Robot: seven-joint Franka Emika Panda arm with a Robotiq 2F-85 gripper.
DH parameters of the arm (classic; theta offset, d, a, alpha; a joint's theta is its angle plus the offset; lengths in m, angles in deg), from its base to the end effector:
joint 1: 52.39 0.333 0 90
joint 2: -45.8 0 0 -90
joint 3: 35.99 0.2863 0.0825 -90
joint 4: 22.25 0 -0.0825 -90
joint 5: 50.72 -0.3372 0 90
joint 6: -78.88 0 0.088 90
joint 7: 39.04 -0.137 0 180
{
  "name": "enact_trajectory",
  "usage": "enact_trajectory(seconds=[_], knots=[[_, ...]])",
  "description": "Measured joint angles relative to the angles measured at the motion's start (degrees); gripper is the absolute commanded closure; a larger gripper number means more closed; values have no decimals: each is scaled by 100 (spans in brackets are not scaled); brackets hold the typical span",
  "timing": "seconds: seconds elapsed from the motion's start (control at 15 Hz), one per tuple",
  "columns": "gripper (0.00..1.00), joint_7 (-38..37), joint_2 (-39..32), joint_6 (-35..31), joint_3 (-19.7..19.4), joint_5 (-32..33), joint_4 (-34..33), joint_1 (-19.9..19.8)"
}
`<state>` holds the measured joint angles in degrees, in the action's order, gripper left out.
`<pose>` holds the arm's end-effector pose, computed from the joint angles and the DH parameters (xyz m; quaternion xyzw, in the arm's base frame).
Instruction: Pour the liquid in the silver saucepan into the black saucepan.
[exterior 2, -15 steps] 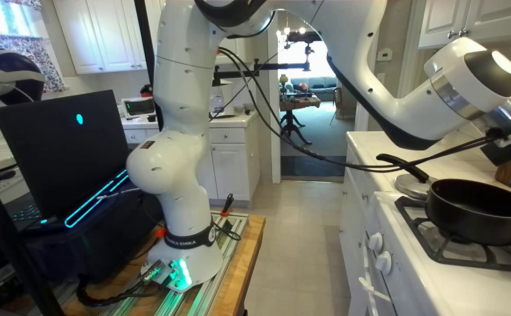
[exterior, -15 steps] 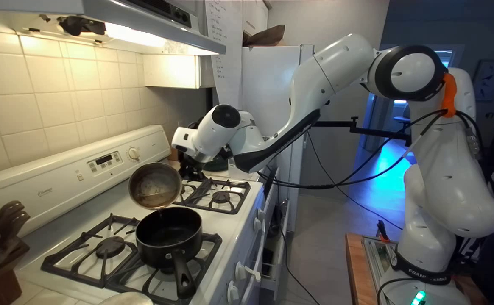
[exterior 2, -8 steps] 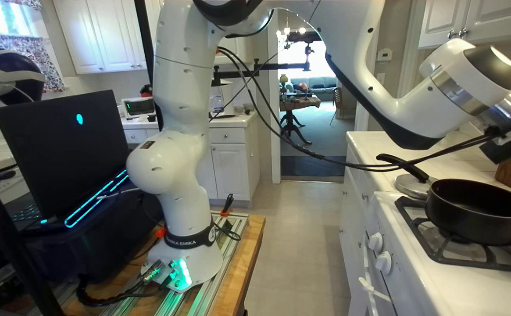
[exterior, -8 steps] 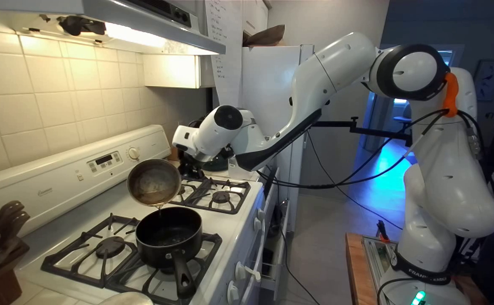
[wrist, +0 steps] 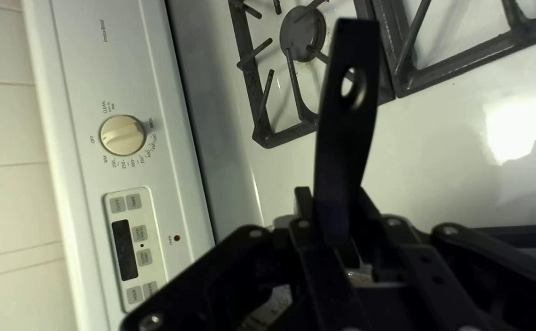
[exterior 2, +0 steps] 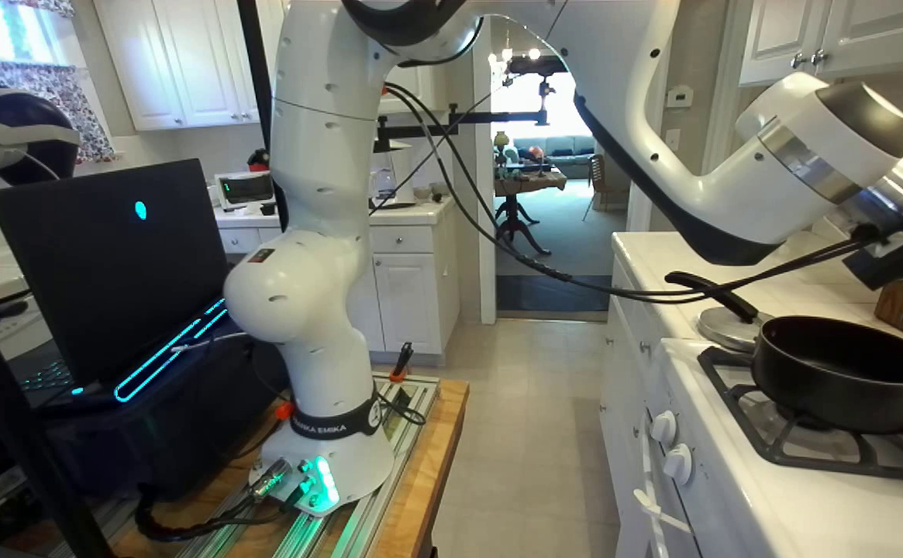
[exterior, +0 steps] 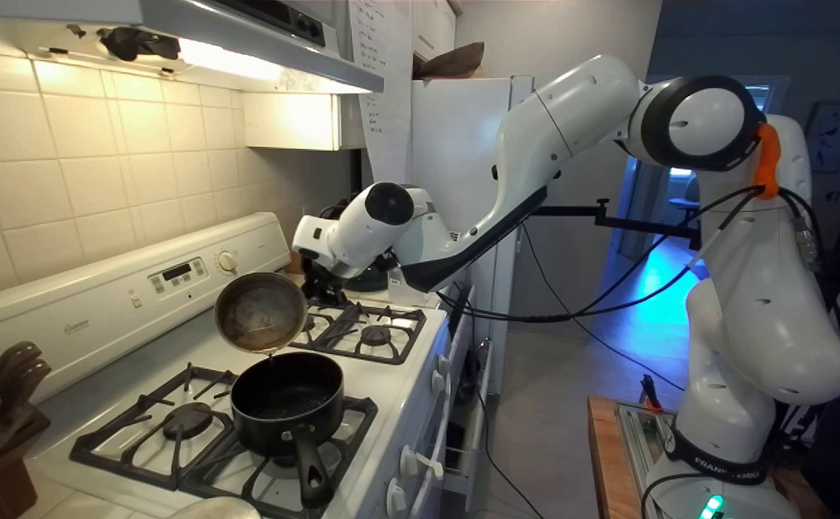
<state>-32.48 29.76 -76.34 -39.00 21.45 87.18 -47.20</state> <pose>0.6148 0.0466 0.3688 0.7408 0.5136 0.1900 0.3889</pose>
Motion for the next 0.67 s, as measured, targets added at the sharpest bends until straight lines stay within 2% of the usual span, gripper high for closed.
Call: enact_trajectory(seconds=[0.67], knots=[[94,-575,0,0,0,679,18,110]])
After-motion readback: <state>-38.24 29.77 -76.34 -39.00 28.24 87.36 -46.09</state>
